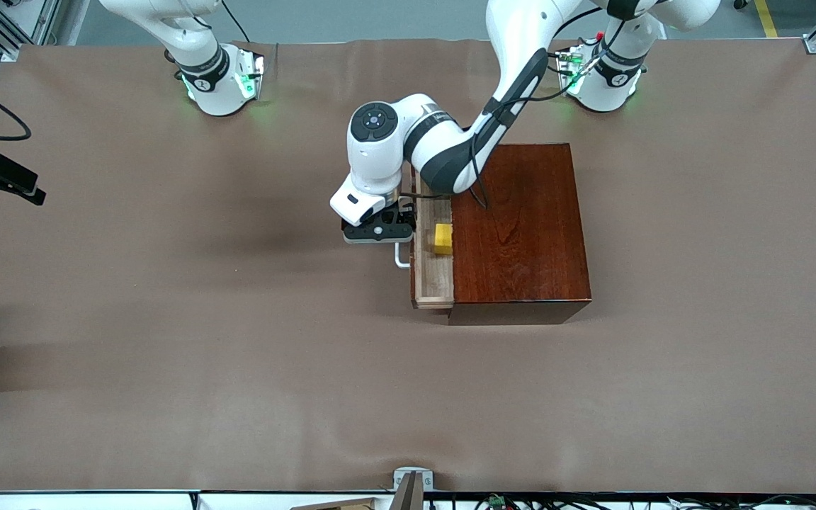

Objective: Open drawer, take yellow block, close drawer
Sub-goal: 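Pull the drawer open by its handle with the left gripper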

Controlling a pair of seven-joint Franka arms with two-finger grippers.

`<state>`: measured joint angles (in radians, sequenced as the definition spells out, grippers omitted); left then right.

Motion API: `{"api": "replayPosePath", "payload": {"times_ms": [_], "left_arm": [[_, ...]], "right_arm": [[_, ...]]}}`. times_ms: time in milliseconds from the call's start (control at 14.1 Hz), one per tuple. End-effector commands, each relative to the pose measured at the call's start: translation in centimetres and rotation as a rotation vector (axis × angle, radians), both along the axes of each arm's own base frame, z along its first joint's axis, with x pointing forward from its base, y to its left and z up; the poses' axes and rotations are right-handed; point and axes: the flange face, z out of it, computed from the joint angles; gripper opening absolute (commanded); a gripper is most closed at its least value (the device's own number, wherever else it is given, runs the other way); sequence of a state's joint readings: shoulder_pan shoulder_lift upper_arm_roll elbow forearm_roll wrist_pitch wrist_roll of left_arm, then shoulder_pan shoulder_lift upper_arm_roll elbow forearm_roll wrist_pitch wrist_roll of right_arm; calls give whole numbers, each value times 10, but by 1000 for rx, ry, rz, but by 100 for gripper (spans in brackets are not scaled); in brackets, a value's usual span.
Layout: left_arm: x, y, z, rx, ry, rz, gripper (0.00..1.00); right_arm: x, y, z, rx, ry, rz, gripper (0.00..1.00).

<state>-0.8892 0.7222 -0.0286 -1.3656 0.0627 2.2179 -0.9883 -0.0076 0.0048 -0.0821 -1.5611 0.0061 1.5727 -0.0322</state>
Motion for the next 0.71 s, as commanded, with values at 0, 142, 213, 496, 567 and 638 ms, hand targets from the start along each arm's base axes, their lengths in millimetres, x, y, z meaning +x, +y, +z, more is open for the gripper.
{"api": "replayPosePath", "payload": {"times_ms": [0, 142, 213, 496, 567, 638], "left_arm": [[1, -11, 3, -50, 0, 24, 100], [-2, -16, -1, -70, -9, 20, 100], [-5, -20, -2, -82, -16, 14, 100], [-4, -29, 3, -119, -29, 14, 100], [-6, -33, 3, -129, -27, 12, 100], [-7, -34, 5, -140, -30, 13, 100]], "right_arm": [[3, -2, 5, -9, -8, -2, 100], [3, -2, 5, -9, -9, -2, 100], [3, -2, 5, -9, -11, -2, 100], [4, -2, 6, -7, -19, -4, 100], [4, -2, 6, -7, -20, -4, 100], [4, -2, 6, -7, -20, -4, 100]]}}
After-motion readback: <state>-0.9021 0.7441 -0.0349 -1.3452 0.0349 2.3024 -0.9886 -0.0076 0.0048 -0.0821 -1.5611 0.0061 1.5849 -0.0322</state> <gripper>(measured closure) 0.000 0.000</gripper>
